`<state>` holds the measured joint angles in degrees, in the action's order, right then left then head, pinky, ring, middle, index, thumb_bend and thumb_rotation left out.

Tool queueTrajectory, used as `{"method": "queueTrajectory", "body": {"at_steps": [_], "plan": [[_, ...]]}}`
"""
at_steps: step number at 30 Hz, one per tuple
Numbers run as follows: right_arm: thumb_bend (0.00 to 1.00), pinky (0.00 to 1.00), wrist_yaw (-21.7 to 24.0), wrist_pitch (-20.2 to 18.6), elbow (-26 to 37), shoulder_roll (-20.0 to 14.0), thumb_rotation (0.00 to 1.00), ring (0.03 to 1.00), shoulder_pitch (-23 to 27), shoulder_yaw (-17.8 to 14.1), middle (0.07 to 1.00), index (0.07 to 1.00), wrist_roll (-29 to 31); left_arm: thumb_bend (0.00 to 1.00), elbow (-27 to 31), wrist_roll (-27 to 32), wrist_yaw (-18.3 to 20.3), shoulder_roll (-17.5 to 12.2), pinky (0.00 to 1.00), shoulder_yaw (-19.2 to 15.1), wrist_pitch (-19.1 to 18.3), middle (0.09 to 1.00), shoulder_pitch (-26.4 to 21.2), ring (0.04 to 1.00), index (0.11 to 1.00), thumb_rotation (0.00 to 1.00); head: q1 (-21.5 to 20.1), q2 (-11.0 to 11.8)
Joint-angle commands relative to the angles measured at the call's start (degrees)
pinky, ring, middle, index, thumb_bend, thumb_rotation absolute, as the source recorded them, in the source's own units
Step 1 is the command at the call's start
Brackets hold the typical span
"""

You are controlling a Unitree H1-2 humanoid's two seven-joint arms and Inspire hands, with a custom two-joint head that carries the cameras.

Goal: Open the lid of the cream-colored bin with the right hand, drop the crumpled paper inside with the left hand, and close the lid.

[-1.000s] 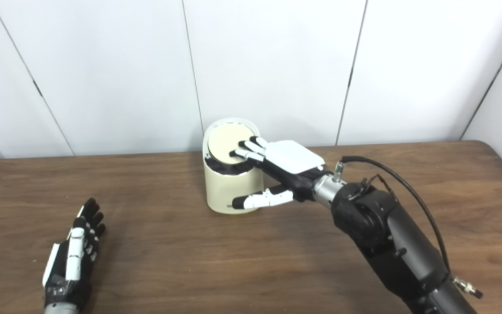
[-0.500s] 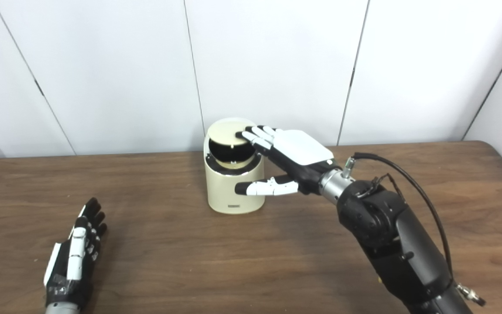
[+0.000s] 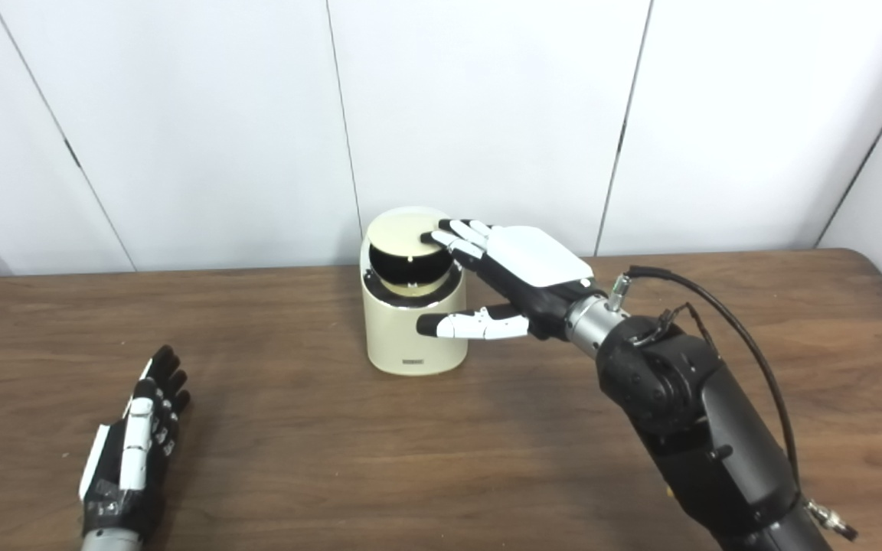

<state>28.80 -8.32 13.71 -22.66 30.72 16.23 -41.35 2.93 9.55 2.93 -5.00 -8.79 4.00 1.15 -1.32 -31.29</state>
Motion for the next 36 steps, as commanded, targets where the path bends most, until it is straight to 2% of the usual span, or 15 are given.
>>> {"method": "queueTrajectory", "body": {"at_steps": [1,8,16,23,36], "plan": [[0.64,0.99,-1.03,1.29,0.53,-0.94,1.0,1.0,1.65,-0.7,1.0,0.927,0.27,0.55,-1.04,0.27,0.11,0.89,1.0,0.57,1.63,1.0,0.4,1.0,0.996,0.91,-0.1,-0.1],[0.65,0.98,0.43,0.97,-0.04,-1.32,1.0,1.0,1.79,0.23,1.0,0.932,0.07,0.55,-1.35,0.53,0.34,0.88,1.0,0.57,2.0,1.0,0.25,1.0,1.0,0.91,-0.26,-0.27],[0.64,0.94,1.37,2.68,-0.78,-1.74,1.0,1.0,1.21,3.02,0.994,0.912,-1.4,0.56,-1.2,0.16,0.12,1.02,1.0,0.67,1.82,1.0,0.38,1.0,1.0,0.92,-0.24,-0.72],[0.67,1.0,2.55,3.52,-1.56,-1.99,1.0,1.0,0.65,5.37,0.983,0.89,-3.51,0.56,-1.11,0.3,0.08,1.33,1.0,0.66,2.17,1.0,0.53,1.0,1.0,0.92,-0.26,-1.07],[0.69,1.0,6.32,0.33,-0.76,-1.85,1.0,1.0,-0.1,8.72,0.982,0.89,-11.26,0.59,-0.84,0.31,-0.25,2.13,1.0,0.71,2.04,1.0,0.91,1.0,1.0,0.91,-0.17,-1.67]]}}
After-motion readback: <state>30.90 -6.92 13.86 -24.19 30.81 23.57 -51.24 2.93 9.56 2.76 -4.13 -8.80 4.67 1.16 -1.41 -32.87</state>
